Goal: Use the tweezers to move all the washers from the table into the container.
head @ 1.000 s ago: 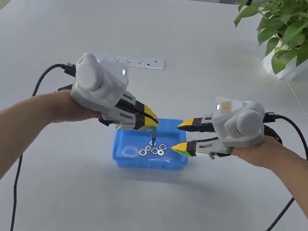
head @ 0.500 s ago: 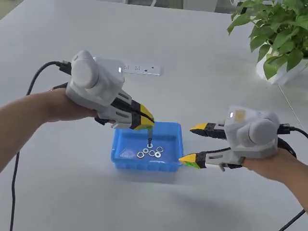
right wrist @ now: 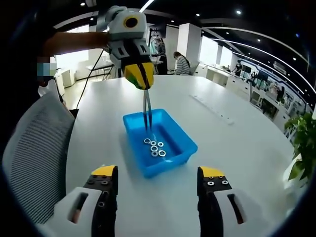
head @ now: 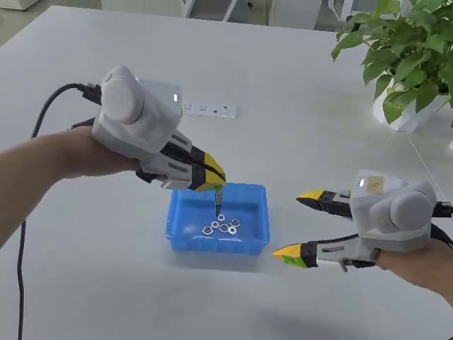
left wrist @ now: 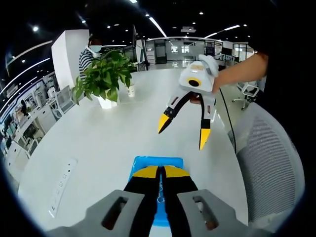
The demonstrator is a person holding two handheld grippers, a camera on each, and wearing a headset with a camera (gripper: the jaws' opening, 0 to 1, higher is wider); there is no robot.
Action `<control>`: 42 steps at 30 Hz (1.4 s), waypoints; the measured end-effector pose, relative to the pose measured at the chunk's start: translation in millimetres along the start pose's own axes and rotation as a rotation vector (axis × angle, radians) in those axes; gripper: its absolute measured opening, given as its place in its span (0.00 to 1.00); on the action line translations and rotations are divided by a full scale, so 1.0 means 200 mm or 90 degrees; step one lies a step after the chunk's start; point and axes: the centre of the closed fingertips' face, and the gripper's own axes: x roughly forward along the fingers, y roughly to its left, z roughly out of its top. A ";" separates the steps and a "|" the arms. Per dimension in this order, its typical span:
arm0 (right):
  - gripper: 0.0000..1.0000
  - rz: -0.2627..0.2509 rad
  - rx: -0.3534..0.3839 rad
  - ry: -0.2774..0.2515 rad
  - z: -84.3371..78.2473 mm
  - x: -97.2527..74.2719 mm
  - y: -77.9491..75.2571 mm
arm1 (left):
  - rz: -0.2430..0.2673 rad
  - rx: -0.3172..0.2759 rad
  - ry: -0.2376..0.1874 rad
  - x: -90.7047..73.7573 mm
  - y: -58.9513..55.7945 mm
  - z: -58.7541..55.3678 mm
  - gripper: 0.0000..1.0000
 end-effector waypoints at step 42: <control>0.33 0.089 -0.063 -0.082 0.18 0.02 0.40 | -0.045 0.014 -0.031 -0.06 -0.38 0.10 0.05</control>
